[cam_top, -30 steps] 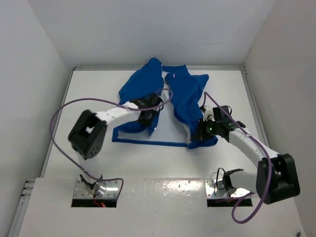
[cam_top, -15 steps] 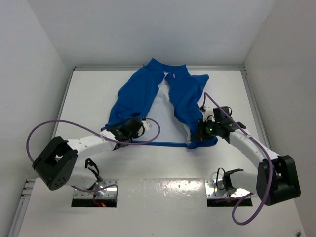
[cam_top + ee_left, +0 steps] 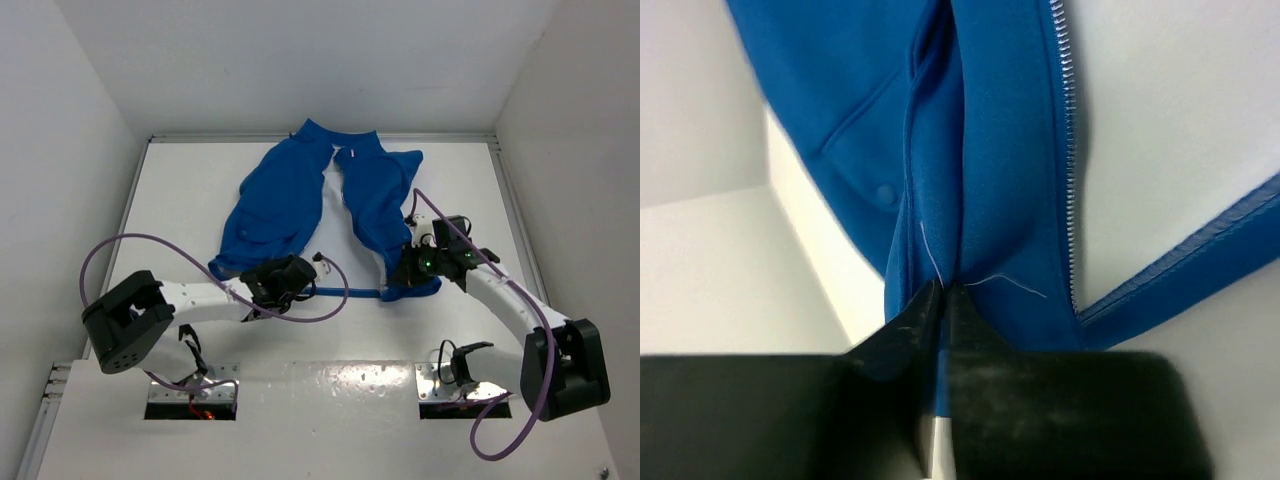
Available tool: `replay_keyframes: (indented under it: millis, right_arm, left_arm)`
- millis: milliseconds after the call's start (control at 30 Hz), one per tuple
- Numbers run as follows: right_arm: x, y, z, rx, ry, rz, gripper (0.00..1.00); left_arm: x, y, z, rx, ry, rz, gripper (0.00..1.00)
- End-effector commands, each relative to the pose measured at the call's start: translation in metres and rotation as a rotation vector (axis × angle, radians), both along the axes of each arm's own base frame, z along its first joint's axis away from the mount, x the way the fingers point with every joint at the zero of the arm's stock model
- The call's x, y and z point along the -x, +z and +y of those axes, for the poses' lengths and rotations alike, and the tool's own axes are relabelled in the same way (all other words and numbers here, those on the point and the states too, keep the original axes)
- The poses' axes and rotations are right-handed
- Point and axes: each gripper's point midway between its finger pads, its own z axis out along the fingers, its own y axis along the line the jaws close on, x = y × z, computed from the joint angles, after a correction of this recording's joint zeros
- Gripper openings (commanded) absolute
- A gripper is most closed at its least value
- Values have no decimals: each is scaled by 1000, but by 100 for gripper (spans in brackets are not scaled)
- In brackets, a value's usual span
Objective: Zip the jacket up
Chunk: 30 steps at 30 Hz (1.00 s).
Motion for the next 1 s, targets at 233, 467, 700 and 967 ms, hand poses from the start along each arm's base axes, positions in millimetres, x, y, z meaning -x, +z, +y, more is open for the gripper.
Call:
replay_keyframes:
  millis: [233,467,700,967]
  right_arm:
    - [0,8,4,-19,27,-36,0]
    - [0,9,4,-24,29,-40,0]
    - [1,9,4,-30,20,-39,0]
    - [1,12,4,-25,28,-47,0]
  left_arm:
    - [-3,19,-32,382,78,275,53]
    - [18,36,-29,433,128,374,54]
    - [40,27,-14,368,193,462,56]
    - [51,1,-22,299,258,538,57]
